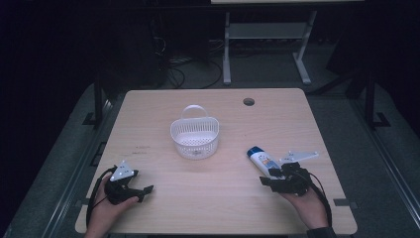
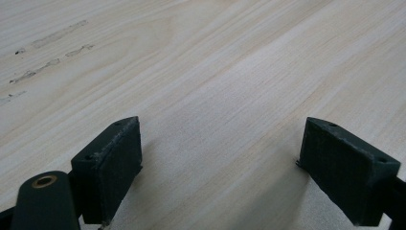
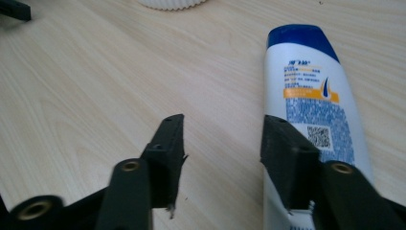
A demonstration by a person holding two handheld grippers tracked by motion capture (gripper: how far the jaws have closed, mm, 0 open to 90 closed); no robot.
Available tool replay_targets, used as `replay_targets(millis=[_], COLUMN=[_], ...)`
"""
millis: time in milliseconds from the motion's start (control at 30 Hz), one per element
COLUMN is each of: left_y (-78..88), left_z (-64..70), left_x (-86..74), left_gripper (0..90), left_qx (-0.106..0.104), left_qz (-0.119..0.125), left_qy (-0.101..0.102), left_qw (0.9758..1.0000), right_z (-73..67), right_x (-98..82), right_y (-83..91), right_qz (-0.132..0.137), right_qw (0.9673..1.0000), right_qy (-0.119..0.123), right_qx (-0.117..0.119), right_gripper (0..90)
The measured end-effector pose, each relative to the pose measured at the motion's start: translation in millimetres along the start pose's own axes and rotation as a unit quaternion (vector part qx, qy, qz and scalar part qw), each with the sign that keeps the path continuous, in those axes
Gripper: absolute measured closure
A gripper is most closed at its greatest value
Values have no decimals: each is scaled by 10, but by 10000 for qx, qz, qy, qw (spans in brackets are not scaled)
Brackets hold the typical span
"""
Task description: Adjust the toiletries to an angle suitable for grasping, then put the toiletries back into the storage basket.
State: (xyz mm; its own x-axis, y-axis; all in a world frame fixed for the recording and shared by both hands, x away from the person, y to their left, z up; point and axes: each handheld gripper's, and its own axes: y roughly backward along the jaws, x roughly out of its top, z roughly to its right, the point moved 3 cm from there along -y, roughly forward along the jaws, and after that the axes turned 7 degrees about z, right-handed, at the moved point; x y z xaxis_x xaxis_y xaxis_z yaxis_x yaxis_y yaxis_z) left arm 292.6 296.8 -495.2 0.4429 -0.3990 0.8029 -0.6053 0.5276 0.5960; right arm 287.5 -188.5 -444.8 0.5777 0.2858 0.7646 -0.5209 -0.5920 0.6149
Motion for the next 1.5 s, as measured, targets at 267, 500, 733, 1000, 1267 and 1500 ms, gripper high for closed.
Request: replay_targets(millis=[267,500,733,1000,1267,1500], left_y=[-1,1,1,11,24,28], left_z=[1,6,10,21,38,43], left_x=[0,-1,-2,-8,-16,-18], left_gripper=[135,135,135,136,135,135], left_qx=[-2,4,3,-3,-16,-18], left_qz=[9,11,19,9,2,4], left_qy=[12,19,28,15,3,4], left_qw=[10000,10000,10000,10000,10000,10000], right_z=[10,45,107,176,257,336], right_x=[130,230,325,409,489,530], right_y=[-32,-50,-99,-132,-190,-285], right_qz=[31,88,105,85,14,-132], right_qw=[9999,9997,9995,9991,9986,9976], right_qy=[129,153,198,161,151,147], right_qx=[-104,-157,-238,-385,-514,-665], right_gripper=[350,330,298,290,282,277])
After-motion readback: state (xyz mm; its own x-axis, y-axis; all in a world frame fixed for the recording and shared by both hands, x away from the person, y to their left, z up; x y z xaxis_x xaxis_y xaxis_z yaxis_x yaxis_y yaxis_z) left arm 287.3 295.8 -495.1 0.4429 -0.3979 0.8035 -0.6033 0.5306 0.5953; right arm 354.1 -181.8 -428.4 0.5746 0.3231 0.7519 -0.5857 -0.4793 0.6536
